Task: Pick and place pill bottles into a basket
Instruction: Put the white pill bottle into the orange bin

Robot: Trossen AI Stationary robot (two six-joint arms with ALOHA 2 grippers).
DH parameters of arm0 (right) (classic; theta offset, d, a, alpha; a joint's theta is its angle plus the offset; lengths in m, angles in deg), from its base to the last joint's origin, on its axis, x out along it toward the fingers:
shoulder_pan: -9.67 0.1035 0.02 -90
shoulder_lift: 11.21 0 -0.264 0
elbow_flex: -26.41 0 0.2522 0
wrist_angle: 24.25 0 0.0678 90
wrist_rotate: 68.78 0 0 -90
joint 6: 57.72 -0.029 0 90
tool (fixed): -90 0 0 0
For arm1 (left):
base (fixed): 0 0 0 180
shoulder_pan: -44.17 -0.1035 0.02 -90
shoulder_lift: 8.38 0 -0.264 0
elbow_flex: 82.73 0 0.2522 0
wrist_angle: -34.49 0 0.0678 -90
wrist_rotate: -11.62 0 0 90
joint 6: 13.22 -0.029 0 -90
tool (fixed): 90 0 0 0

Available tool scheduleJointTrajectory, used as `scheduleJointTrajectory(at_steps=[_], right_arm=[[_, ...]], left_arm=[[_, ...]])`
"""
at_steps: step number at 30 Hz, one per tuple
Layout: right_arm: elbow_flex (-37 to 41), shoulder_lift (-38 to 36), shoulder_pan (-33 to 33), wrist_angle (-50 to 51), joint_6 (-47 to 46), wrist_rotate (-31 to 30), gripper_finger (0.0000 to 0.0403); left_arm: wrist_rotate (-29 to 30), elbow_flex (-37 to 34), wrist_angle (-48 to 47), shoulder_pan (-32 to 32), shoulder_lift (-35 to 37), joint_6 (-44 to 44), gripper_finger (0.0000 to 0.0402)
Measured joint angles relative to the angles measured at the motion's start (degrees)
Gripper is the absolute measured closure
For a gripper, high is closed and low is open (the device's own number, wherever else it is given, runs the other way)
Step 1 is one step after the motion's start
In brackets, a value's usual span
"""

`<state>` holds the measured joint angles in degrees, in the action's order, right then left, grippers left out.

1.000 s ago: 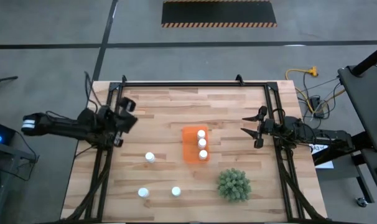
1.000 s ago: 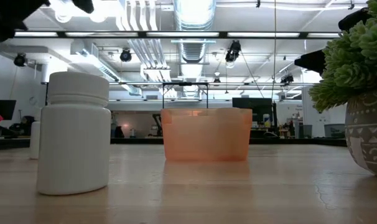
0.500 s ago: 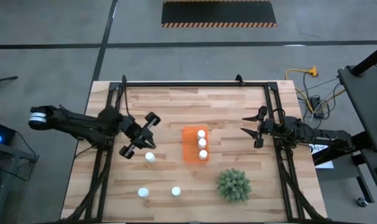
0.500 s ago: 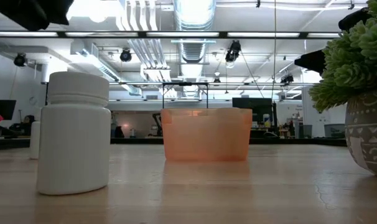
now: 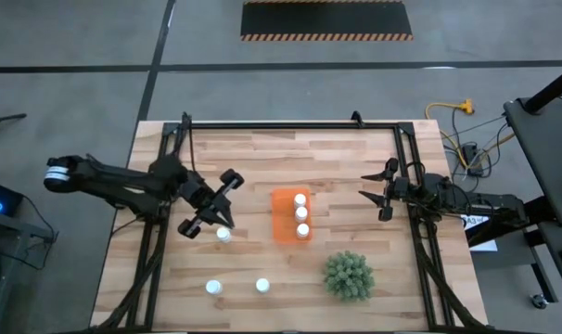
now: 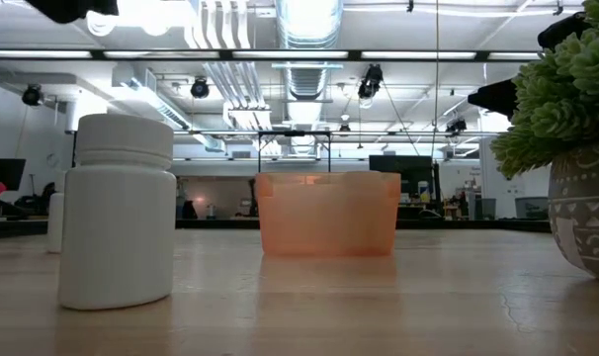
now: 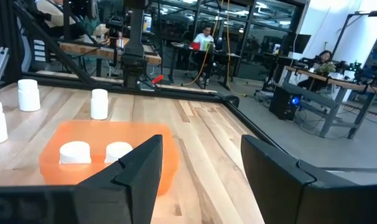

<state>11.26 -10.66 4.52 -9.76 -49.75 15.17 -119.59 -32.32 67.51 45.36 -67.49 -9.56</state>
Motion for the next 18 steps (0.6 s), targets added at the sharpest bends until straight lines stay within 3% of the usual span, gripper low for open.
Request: scheduleJointTrajectory(at_steps=[3,7,12,14,18], right_arm=[[0.0,0.0,0.0,0.0,-0.5,0.0,0.0197],[0.0,0.0,0.0,0.0,-0.7,0.0,0.0197],[0.0,0.0,0.0,0.0,-0.3,0.0,0.0197],[0.0,0.0,0.0,0.0,-0.6,0.0,0.0197],[0.0,0.0,0.0,0.0,0.0,0.0,0.0197]], left_arm=[[2.6,5.4,-10.2,0.0,0.0,-0.8,0.0401],[9.6,15.2,-32.7,0.6,0.0,-7.0,0.0401],[29.9,28.0,-57.9,3.1,-0.8,-15.0,0.0401],[36.8,32.3,-63.4,4.1,-1.6,-15.0,0.0402],[41.2,39.3,-68.9,6.4,-2.7,-13.9,0.0402]])
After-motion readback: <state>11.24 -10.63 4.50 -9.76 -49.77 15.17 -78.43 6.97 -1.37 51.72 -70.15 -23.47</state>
